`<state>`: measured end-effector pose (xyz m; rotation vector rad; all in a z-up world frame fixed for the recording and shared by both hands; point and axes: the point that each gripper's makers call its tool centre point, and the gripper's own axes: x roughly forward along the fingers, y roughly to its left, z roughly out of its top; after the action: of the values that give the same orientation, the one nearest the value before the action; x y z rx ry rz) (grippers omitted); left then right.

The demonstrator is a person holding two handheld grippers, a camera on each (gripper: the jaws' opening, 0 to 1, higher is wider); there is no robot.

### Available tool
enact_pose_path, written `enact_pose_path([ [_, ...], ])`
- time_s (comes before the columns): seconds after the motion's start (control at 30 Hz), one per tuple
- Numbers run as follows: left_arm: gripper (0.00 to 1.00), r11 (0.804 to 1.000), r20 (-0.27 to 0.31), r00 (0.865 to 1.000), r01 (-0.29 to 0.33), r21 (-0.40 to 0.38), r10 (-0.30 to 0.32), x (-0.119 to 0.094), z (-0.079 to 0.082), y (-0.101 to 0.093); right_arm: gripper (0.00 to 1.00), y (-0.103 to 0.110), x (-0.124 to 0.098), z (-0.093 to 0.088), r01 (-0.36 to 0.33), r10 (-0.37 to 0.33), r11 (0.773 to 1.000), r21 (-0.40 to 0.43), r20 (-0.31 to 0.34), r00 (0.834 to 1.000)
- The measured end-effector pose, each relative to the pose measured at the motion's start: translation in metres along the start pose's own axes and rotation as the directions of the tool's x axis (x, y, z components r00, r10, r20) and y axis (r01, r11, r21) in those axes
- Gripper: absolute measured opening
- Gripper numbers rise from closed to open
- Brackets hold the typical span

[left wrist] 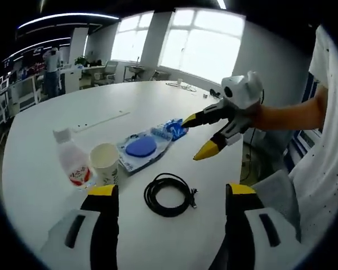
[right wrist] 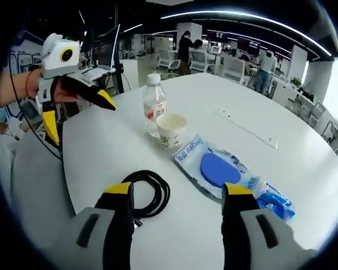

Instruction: Arrange the tabletop items into an orderly group along one side of the table until the central work area is clear of visible clutter.

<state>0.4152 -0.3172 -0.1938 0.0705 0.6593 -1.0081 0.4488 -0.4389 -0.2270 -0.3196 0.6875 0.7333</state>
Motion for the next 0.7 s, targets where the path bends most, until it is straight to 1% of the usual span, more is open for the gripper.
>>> enact_pose_path([
  [0.03, 0.78, 1.0, -0.002, 1.0, 0.0, 0.002, 0.0, 0.001, -0.001, 0.0, 0.6, 0.0, 0.001, -0.002, 0.003, -0.003, 1.0, 0.006, -0.005, 1.0],
  [0.1, 0.77, 1.0, -0.018, 0.999, -0.027, -0.009, 0.027, 0.008, -0.007, 0.007, 0.6, 0.001, 0.005, -0.005, 0.008, -0.008, 1.0, 0.025, -0.004, 1.0],
  [0.13, 0.77, 1.0, -0.02, 0.999, -0.026, -0.01, 0.025, 0.011, -0.008, 0.008, 0.59, 0.002, 0.007, -0.007, 0.009, -0.008, 0.999, 0.037, -0.011, 1.0],
  [0.2, 0.76, 0.999, -0.041, 0.998, -0.046, -0.02, 0.045, 0.016, -0.014, 0.012, 0.58, 0.005, 0.011, -0.011, 0.003, -0.002, 0.999, 0.045, -0.021, 1.0],
  [0.23, 0.76, 0.999, -0.05, 0.998, -0.046, -0.012, 0.045, 0.022, -0.017, 0.013, 0.58, 0.006, 0.015, -0.013, 0.011, -0.01, 0.999, 0.048, -0.029, 1.0],
  [0.27, 0.76, 0.999, -0.053, 0.998, -0.047, -0.019, 0.046, 0.024, -0.019, 0.014, 0.58, 0.006, 0.017, -0.015, 0.014, -0.013, 0.999, 0.05, -0.031, 0.999],
  [0.3, 0.74, 0.998, -0.067, 0.996, -0.064, -0.028, 0.062, 0.028, -0.022, 0.017, 0.57, 0.005, 0.02, -0.017, 0.019, -0.016, 0.998, 0.06, -0.04, 0.999],
  [0.4, 0.73, 0.996, -0.086, 0.993, -0.084, -0.036, 0.081, 0.036, -0.028, 0.022, 0.56, 0.004, 0.028, -0.022, 0.028, -0.025, 0.997, 0.076, -0.05, 0.998],
  [0.47, 0.73, 0.995, -0.092, 0.993, -0.084, -0.045, 0.079, 0.041, -0.031, 0.023, 0.56, 0.005, 0.033, -0.026, 0.028, -0.022, 0.996, 0.083, -0.065, 0.998],
  [0.57, 0.72, 0.993, -0.127, 0.986, -0.111, -0.034, 0.106, 0.047, -0.041, 0.027, 0.56, 0.007, 0.038, -0.03, 0.03, -0.023, 0.995, 0.091, -0.076, 0.997],
  [0.6, 0.7, 0.992, -0.143, 0.982, -0.127, -0.029, 0.121, 0.051, -0.046, 0.03, 0.55, 0.009, 0.042, -0.033, 0.031, -0.023, 0.995, 0.094, -0.086, 0.996],
  [0.63, 0.68, 0.987, -0.168, 0.974, -0.158, -0.037, 0.15, 0.053, -0.053, 0.034, 0.55, 0.009, 0.043, -0.034, 0.031, -0.022, 0.995, 0.098, -0.089, 0.996],
  [0.7, 0.63, 0.986, -0.174, 0.972, -0.166, -0.03, 0.159, 0.058, -0.057, 0.035, 0.53, 0.011, 0.047, -0.039, 0.032, -0.02, 0.994, 0.109, -0.104, 0.994],
])
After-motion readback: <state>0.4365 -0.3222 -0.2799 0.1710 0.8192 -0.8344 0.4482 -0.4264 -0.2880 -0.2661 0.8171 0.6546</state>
